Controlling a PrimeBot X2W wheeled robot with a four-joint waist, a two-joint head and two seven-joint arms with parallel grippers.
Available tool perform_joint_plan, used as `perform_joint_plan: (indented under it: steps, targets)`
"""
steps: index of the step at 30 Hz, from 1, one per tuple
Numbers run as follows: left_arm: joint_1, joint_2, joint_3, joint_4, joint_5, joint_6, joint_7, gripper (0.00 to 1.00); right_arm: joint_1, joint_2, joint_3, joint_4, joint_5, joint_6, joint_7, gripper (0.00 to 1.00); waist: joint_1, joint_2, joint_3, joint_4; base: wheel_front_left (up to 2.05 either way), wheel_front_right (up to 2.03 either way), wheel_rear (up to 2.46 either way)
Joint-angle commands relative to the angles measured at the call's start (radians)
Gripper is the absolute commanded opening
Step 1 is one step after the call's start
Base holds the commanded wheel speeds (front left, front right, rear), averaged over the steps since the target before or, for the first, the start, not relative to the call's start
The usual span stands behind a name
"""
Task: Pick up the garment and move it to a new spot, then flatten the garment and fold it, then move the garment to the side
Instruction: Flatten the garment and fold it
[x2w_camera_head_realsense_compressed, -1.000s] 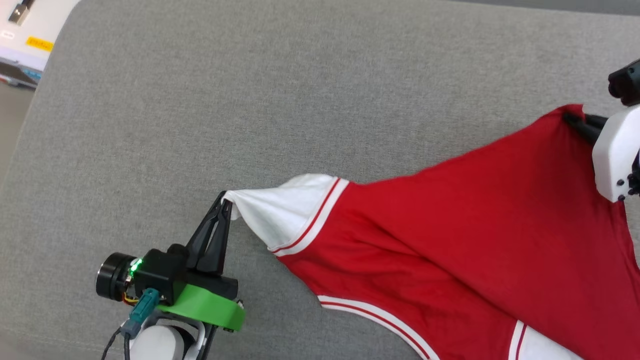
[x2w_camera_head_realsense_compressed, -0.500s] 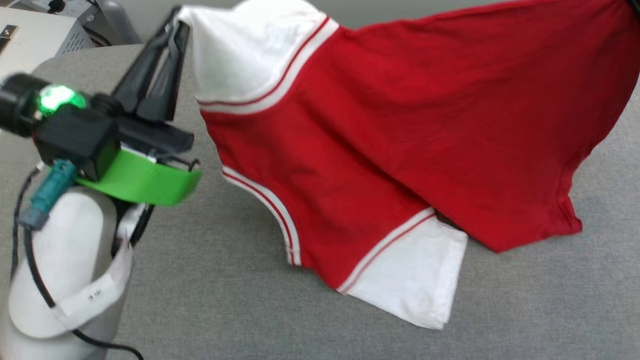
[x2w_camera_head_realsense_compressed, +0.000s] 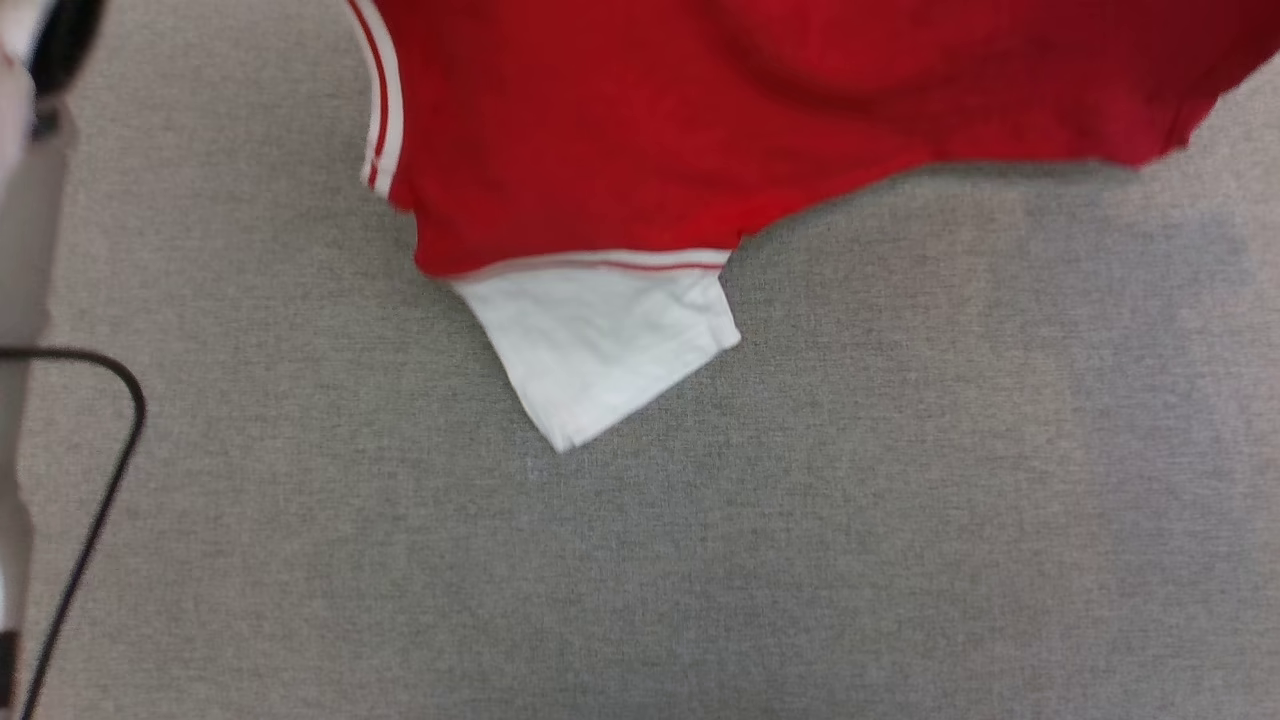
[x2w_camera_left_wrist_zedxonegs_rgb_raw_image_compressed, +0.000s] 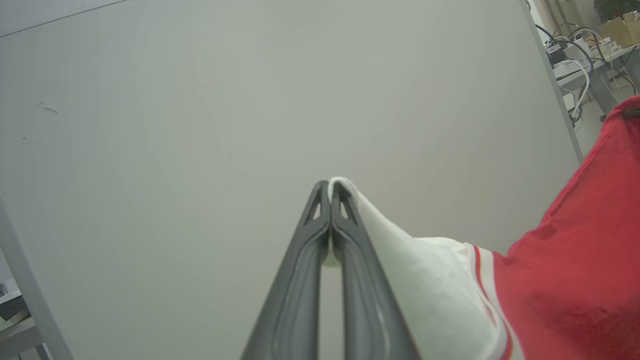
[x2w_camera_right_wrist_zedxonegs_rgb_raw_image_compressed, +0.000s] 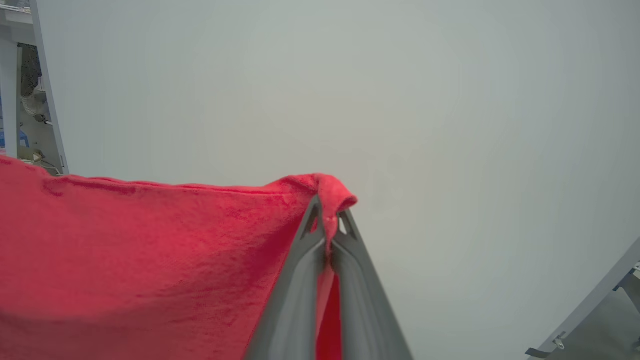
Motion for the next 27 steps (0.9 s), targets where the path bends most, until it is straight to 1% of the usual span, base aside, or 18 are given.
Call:
perform_joint_plan:
  steps: [1, 3, 6, 12, 16, 21, 27]
  targets:
    - [-0.07, 0.015, -0.007, 0.031, -0.012, -0.003, -0.004, 0.0, -0.058, 0.012, 0.001, 0.016, -0.023, 0.0, 0.004, 0.0, -0.0001, 0.0, 0.113, -0.018, 0.0, 0.0, 0.0]
    - [-0.179, 0.039, -0.043, 0.083, -0.012, -0.003, -0.006, 0.0, -0.148, 0.024, 0.012, 0.054, -0.054, 0.0, 0.004, 0.0, -0.0001, 0.0, 0.145, -0.024, 0.0, 0.0, 0.0]
    - [-0.345, 0.053, -0.099, 0.153, -0.022, -0.003, -0.016, 0.0, -0.29, 0.044, 0.028, 0.126, -0.092, 0.0, -0.011, 0.0, -0.0001, 0.0, 0.184, -0.027, 0.0, 0.0, 0.0]
    - [-0.63, 0.042, -0.166, 0.313, -0.046, -0.003, -0.052, 0.0, -0.534, 0.07, 0.078, 0.278, -0.162, 0.0, -0.066, 0.0, -0.0001, 0.0, 0.22, -0.028, 0.0, 0.0, 0.0]
    - [-0.756, 0.037, -0.22, 0.398, -0.06, -0.003, -0.08, 0.0, -0.658, 0.096, 0.106, 0.391, -0.172, 0.0, -0.111, 0.0, -0.0001, 0.0, 0.231, -0.03, 0.0, 0.0, 0.0]
    - [-0.807, 0.041, -0.268, 0.489, -0.103, -0.003, -0.121, 0.0, -0.724, 0.124, 0.145, 0.504, -0.163, 0.0, -0.173, 0.0, -0.0001, 0.0, 0.251, -0.029, 0.0, 0.0, 0.0]
    - [-0.757, 0.064, -0.322, 0.561, -0.147, -0.003, -0.161, 0.0, -0.693, 0.142, 0.213, 0.565, -0.13, 0.0, -0.22, 0.0, -0.0001, 0.0, 0.288, -0.028, 0.0, 0.0, 0.0]
